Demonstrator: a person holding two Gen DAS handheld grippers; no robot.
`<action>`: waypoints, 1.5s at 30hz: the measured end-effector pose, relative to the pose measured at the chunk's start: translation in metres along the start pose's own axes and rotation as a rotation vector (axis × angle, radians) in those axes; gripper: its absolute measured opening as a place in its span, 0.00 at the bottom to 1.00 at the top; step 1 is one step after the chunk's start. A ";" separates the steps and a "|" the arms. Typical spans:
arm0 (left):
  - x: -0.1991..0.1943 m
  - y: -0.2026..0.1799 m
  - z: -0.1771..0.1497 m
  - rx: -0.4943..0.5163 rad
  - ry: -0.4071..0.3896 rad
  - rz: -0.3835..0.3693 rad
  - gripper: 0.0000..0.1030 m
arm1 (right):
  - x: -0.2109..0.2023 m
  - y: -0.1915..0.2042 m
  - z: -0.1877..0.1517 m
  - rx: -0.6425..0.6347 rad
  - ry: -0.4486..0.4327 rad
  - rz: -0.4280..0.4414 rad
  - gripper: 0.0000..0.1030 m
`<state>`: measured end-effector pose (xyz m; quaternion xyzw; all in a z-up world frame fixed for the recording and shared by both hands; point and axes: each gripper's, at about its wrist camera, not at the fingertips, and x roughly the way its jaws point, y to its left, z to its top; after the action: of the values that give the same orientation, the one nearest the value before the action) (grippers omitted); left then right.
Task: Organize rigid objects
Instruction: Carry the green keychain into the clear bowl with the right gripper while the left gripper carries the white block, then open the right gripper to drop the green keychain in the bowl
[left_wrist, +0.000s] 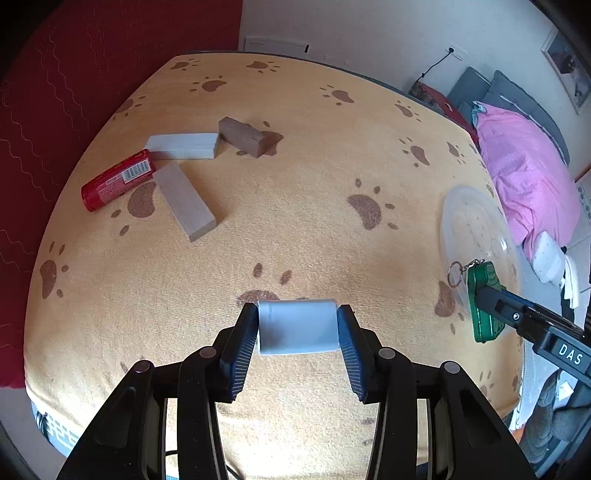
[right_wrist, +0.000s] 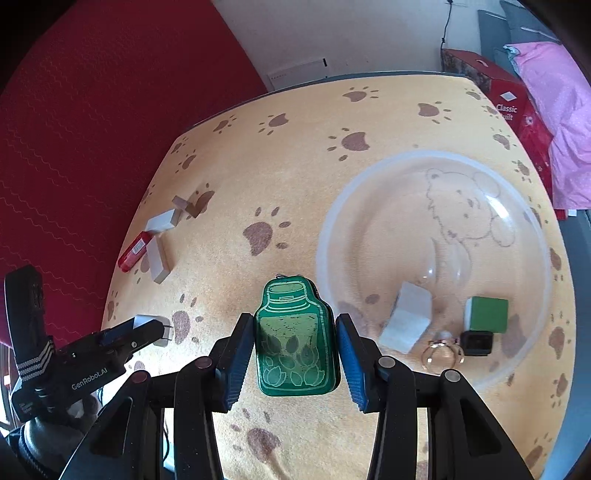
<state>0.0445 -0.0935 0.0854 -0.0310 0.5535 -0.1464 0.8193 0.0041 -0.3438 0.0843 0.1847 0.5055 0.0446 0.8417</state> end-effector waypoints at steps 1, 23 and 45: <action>0.001 -0.004 -0.001 0.004 0.002 -0.002 0.43 | -0.004 -0.007 0.001 0.013 -0.008 -0.008 0.46; 0.013 -0.075 -0.009 0.064 0.007 -0.034 0.43 | -0.026 -0.118 0.018 0.141 -0.074 -0.145 0.48; 0.031 -0.142 -0.002 0.173 0.025 -0.072 0.43 | -0.044 -0.151 -0.008 0.216 -0.073 -0.132 0.53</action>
<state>0.0242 -0.2372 0.0871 0.0219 0.5477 -0.2232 0.8061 -0.0413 -0.4936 0.0634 0.2419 0.4875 -0.0723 0.8359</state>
